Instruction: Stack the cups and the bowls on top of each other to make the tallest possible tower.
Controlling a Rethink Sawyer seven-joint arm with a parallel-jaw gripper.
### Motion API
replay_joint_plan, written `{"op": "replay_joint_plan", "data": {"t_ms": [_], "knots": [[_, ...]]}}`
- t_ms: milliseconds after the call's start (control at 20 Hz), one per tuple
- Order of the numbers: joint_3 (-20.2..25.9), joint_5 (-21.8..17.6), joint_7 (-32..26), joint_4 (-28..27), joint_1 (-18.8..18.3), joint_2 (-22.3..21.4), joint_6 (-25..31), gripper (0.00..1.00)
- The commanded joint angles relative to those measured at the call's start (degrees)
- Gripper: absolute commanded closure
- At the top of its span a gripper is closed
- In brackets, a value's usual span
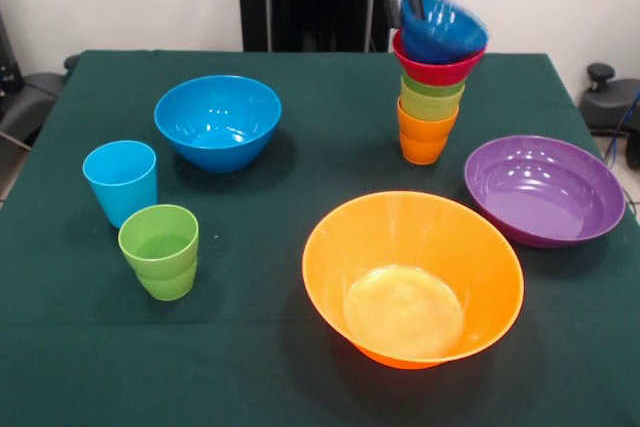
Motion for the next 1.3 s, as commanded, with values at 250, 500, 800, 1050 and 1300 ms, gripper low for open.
{"op": "replay_joint_plan", "data": {"t_ms": [250,500,800,1050,1300], "knots": [[-2.4,-2.4,5.3,2.2,2.8,0.8,3.4,0.0],[-2.8,-2.4,5.4,2.1,3.1,0.7,3.2,0.0],[-3.2,-2.4,5.6,2.1,3.7,-0.4,2.3,0.0],[-0.1,-0.9,4.5,1.3,0.8,-4.5,6.5,0.0],[5.8,2.9,1.6,-2.6,-4.6,-8.0,14.1,0.0]]}}
